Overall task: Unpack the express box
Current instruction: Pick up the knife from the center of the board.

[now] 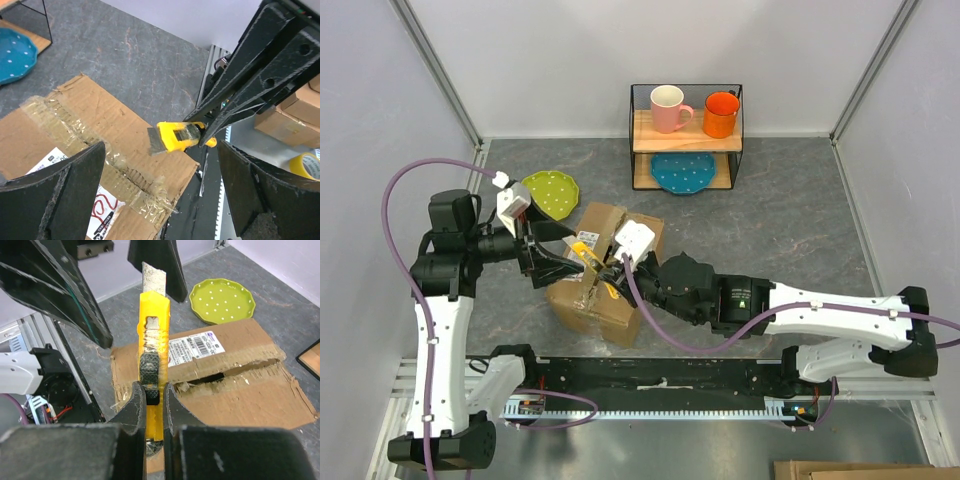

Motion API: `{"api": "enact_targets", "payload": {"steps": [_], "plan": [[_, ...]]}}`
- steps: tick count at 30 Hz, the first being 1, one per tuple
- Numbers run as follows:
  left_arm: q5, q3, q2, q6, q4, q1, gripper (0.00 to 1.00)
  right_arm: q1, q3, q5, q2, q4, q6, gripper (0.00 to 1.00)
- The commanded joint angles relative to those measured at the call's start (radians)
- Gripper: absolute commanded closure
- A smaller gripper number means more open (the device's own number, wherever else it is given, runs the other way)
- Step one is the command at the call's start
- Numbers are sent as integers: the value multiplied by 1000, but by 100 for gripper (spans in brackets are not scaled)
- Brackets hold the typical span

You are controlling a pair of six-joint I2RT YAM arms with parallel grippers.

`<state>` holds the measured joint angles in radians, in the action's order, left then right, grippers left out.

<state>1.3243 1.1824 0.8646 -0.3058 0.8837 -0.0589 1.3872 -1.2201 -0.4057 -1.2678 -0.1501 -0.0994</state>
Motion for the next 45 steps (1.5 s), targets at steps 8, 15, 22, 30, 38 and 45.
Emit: {"api": "enact_targets", "payload": {"steps": [8, 15, 22, 30, 38, 45], "plan": [[82, -59, -18, 331, -305, 7, 13, 56, -70, -96, -62, 195, 66, 100], [144, -66, 7, 445, -381, 8, 51, 68, -44, -128, -58, 240, 73, 100], [164, -76, 17, 481, -381, 13, 85, 70, -9, -173, -24, 294, 86, 100], [207, -27, 50, 504, -388, 18, 98, 58, 66, -98, 16, 360, 3, 54], [303, -7, 60, 562, -468, 18, 98, -210, 304, 281, 229, 516, -274, 2], [368, 10, 63, 594, -477, 34, 98, -422, 337, 853, 96, 901, -587, 5]]}}
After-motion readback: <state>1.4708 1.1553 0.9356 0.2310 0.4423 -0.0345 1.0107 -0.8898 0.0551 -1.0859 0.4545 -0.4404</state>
